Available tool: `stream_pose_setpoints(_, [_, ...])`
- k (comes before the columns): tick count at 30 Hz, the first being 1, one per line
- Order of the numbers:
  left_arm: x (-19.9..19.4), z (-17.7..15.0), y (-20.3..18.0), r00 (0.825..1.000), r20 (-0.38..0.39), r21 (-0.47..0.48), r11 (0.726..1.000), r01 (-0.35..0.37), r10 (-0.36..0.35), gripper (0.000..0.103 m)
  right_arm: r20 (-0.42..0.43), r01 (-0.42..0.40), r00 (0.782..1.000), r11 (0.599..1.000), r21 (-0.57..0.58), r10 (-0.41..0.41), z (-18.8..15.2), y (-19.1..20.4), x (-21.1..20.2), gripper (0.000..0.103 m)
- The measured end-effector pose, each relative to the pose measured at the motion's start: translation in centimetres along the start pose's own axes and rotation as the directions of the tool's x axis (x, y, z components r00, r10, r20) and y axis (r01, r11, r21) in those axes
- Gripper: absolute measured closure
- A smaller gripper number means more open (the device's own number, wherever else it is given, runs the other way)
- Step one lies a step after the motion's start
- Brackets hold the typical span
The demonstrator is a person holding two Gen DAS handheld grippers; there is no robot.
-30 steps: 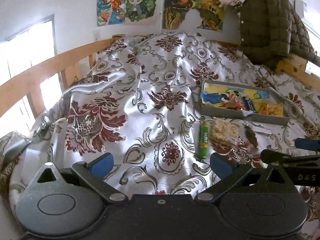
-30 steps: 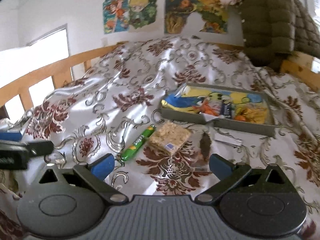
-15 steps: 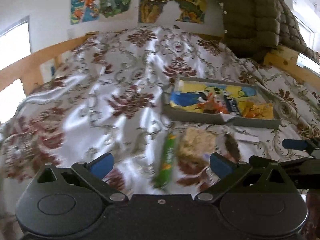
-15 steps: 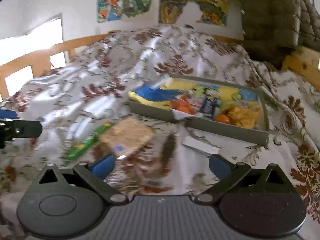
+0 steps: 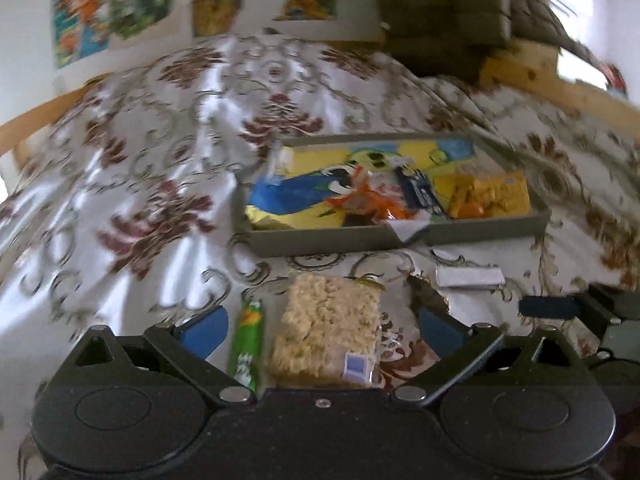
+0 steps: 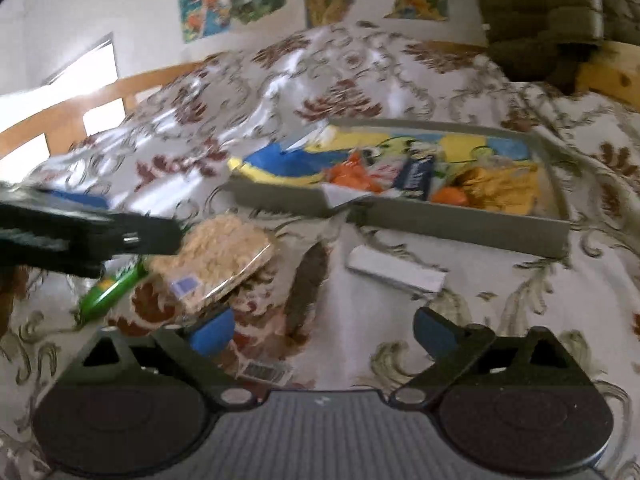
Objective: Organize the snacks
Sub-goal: 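Grasp the rice crisp bar with the left tool while the right tool grasps the brown dried stick, then carry the rice crisp bar and brown stick over the grey tray with both tools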
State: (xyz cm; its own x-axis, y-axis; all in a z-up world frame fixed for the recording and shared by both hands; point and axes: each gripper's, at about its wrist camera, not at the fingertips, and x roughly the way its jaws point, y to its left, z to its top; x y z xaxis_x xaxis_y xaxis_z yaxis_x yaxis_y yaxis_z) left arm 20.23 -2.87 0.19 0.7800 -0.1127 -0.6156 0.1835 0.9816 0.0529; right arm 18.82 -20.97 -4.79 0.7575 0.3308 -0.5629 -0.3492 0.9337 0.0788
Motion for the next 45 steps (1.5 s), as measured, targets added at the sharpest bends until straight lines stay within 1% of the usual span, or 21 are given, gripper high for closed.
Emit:
stream_pose_setpoints(3, [1.5, 0.0, -0.1, 0.999, -0.039, 0.032, 0.999, 0.019, -0.018, 0.008, 0.006, 0.001, 1.0, 0.999, -0.054, 0.0, -0.1, 0.7, 0.8, 0.014])
stream_pose_setpoints(5, [2.3, 0.0, 0.1, 0.998, -0.064, 0.029, 0.999, 0.021, -0.019, 0.01, 0.003, -0.003, 1.0, 0.998, -0.065, 0.003, 0.0, 0.7, 1.4, 0.019])
stream_pose_setpoints(6, [2.7, 0.0, 0.1, 0.997, -0.075, 0.025, 0.999, 0.022, -0.02, 0.01, 0.0, -0.003, 1.0, 0.998, -0.067, 0.003, 0.0, 0.7, 1.7, 0.025])
stream_pose_setpoints(8, [3.2, 0.0, 0.2, 0.996, -0.089, 0.025, 0.999, 0.027, -0.025, 0.013, -0.014, 0.0, 1.0, 0.998, -0.07, -0.001, 0.1, 0.6, 2.5, 0.029])
stream_pose_setpoints(12, [4.4, 0.2, 0.2, 0.99, -0.136, 0.069, 0.997, 0.04, -0.031, 0.015, -0.019, -0.012, 1.0, 0.996, -0.091, 0.01, 0.3, 0.8, 3.6, 0.035])
stream_pose_setpoints(14, [4.9, 0.2, 0.4, 0.988, -0.155, 0.083, 0.996, 0.033, -0.019, 0.017, -0.016, -0.014, 1.0, 0.994, -0.108, 0.012, 0.4, 1.0, 3.9, 0.043])
stream_pose_setpoints(16, [5.2, 0.1, 0.7, 0.986, -0.162, 0.083, 0.996, 0.043, -0.029, 0.017, -0.015, -0.016, 1.0, 0.994, -0.109, 0.014, 0.4, 1.0, 4.0, 0.047])
stream_pose_setpoints(19, [5.4, 0.0, 0.4, 0.986, -0.164, 0.11, 0.993, 0.047, -0.029, 0.016, -0.021, -0.031, 0.999, 0.995, -0.099, 0.029, 0.5, 0.9, 4.0, 0.052])
stream_pose_setpoints(20, [5.5, 0.0, 0.3, 0.987, -0.159, 0.112, 0.993, 0.045, -0.027, 0.016, -0.025, -0.037, 0.999, 0.995, -0.093, 0.034, 0.6, 0.9, 4.0, 0.057])
stream_pose_setpoints(22, [5.6, 0.0, 0.2, 0.987, -0.16, 0.102, 0.994, 0.045, -0.028, 0.016, -0.031, -0.044, 0.999, 0.995, -0.094, 0.042, 0.7, 1.1, 4.0, 0.061])
stream_pose_setpoints(24, [5.8, 0.0, 0.1, 0.985, -0.169, 0.09, 0.994, 0.056, -0.04, 0.021, -0.033, -0.042, 0.999, 0.994, -0.098, 0.039, 0.7, 1.2, 4.0, 0.062])
stream_pose_setpoints(26, [6.2, 0.0, 0.4, 0.98, -0.192, 0.049, 0.997, 0.065, -0.054, 0.025, -0.034, -0.043, 0.999, 0.995, -0.095, 0.04, 0.7, 1.1, 4.0, 0.064])
stream_pose_setpoints(27, [6.2, -0.1, 0.5, 0.98, -0.193, 0.041, 0.997, 0.064, -0.055, 0.025, -0.033, -0.042, 0.999, 0.995, -0.093, 0.039, 0.7, 1.1, 4.0, 0.066])
stream_pose_setpoints(33, [6.1, -0.1, 0.7, 0.979, -0.193, 0.025, 0.997, 0.073, -0.067, 0.029, -0.036, -0.045, 0.998, 0.995, -0.091, 0.042, 0.9, 1.1, 3.8, 0.068])
stream_pose_setpoints(39, [5.2, -0.5, 0.5, 0.982, -0.185, 0.001, 0.999, 0.044, -0.043, 0.031, -0.04, -0.024, 0.999, 0.99, -0.138, 0.019, 1.1, 1.7, 3.7, 0.071])
stream_pose_setpoints(45, [4.0, -0.8, 0.3, 0.986, -0.169, -0.026, 1.0, -0.011, 0.006, 0.031, -0.022, 0.002, 1.0, 0.984, -0.178, -0.006, 1.4, 2.3, 3.1, 0.073])
